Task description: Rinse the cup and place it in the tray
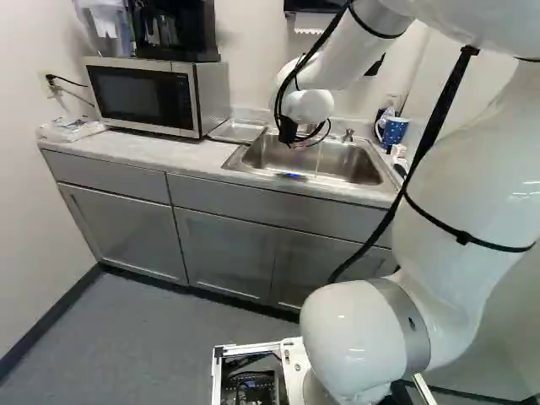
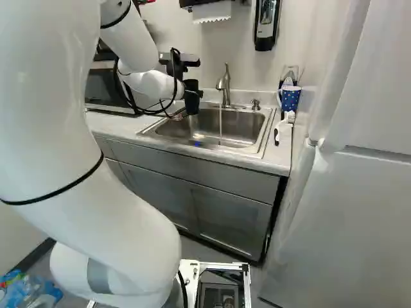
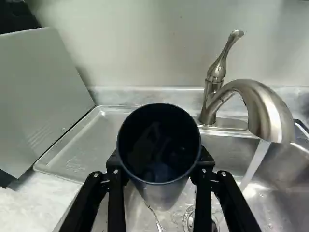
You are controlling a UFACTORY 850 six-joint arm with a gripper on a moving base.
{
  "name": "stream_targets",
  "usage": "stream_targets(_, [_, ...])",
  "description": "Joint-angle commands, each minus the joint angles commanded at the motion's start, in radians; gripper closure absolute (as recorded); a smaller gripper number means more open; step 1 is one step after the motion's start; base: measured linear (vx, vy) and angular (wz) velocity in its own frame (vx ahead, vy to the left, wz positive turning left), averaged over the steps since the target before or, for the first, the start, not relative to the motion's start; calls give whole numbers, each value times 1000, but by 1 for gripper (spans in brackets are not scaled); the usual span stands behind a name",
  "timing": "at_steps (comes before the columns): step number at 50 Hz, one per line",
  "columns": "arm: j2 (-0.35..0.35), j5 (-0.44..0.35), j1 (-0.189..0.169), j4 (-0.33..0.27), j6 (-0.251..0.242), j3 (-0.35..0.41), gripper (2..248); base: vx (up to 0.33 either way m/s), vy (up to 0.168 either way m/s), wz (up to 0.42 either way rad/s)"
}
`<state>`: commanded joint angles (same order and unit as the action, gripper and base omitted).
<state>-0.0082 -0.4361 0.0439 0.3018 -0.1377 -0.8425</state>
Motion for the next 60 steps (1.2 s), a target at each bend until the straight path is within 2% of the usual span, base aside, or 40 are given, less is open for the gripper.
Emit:
stream_targets(13, [0, 0, 0, 0, 0, 0, 124, 0, 0, 0])
stream_targets(19, [0, 0, 0, 0, 32, 0, 124, 0, 0, 0])
stream_targets(60, [0, 0, 0, 0, 454, 0, 124, 0, 0, 0])
